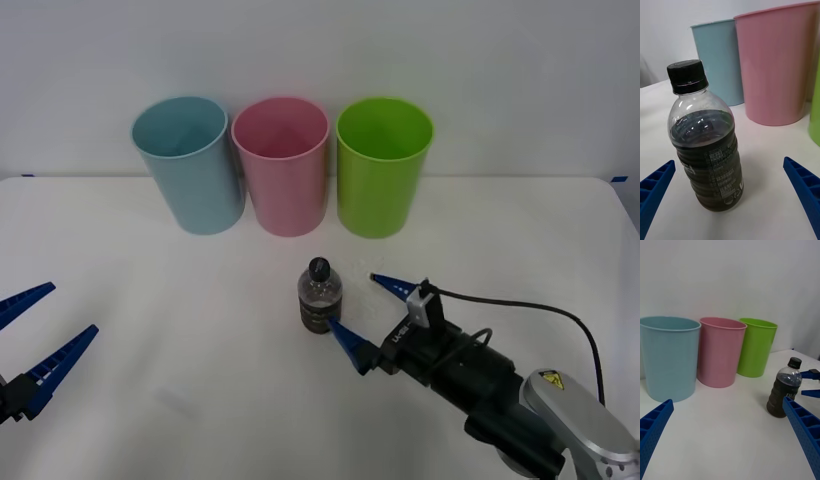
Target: Grasp the object on the table and drop it into the matching bin: aluminum can to the light blue bin, PET bottle to the pink bin.
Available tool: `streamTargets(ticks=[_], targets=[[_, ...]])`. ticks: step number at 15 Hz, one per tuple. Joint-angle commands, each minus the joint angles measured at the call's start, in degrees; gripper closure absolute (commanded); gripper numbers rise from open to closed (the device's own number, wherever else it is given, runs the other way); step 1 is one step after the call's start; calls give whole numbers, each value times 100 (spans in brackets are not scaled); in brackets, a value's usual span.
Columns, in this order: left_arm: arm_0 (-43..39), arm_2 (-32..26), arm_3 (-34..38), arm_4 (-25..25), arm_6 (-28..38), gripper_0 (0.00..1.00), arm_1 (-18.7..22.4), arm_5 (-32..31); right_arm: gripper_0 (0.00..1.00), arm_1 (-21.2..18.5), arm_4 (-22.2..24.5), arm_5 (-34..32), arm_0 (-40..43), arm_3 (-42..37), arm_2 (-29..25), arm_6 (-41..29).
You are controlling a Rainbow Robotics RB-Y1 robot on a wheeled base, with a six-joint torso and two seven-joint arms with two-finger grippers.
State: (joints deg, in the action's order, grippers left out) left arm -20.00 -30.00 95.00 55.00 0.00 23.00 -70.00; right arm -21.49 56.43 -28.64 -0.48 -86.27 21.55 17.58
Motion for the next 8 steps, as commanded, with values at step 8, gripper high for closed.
streamTargets(ticks=[8], targets=[[0, 0, 0, 0, 0, 0, 0, 0, 0, 356, 26, 376, -787, 822, 464, 35]])
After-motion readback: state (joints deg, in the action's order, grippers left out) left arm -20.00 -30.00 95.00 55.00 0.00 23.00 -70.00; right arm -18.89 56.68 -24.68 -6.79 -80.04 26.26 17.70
